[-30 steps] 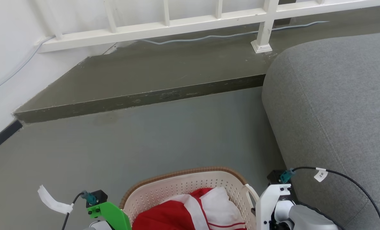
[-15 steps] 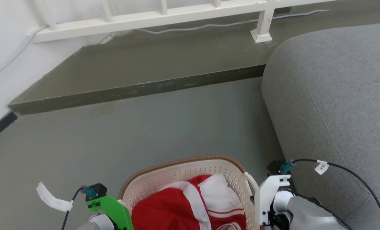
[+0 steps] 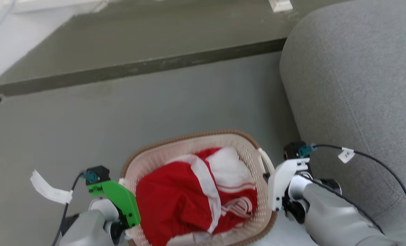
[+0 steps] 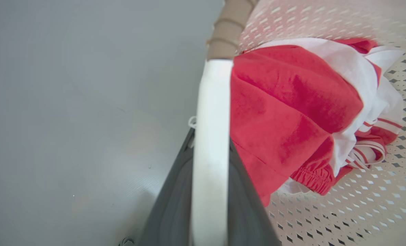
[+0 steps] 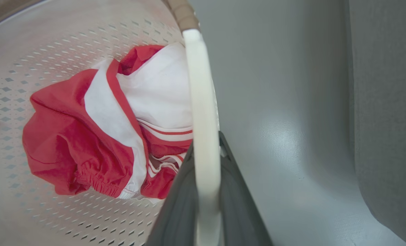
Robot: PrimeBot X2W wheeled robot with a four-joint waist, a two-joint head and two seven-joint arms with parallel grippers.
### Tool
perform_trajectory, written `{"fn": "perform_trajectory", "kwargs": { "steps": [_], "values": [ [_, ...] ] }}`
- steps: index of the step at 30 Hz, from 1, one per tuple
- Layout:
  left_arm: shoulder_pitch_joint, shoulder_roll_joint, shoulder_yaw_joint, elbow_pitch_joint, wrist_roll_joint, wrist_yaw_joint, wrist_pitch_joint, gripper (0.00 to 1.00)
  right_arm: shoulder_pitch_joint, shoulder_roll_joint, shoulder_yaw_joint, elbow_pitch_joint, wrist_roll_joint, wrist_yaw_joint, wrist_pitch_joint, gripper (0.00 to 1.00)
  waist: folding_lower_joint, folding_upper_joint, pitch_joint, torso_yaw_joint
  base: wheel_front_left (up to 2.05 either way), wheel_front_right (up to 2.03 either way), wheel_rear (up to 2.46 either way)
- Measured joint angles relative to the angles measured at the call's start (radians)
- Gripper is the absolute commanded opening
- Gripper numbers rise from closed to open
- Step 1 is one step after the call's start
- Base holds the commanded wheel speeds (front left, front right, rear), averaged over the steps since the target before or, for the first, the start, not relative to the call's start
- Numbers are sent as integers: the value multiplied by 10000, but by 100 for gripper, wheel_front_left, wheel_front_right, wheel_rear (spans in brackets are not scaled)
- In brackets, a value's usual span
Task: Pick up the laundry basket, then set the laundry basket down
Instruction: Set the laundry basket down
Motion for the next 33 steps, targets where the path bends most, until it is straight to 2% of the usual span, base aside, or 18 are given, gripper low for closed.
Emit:
{"fn": "perform_trajectory", "kwargs": {
  "steps": [19,33],
  "values": [
    [-1461,433,-56,-476,291,65,-1014,0,-1686,-4,21,-393,-278,-341,-966,0,1,0,2343,-136,0,0,0],
    [-2997,953,-153,-1112,855,84,-2326,0,-3325,-13,-17,-796,-495,-709,-2080,0,1,0,4298,-248,0,0,0]
  ]
}}
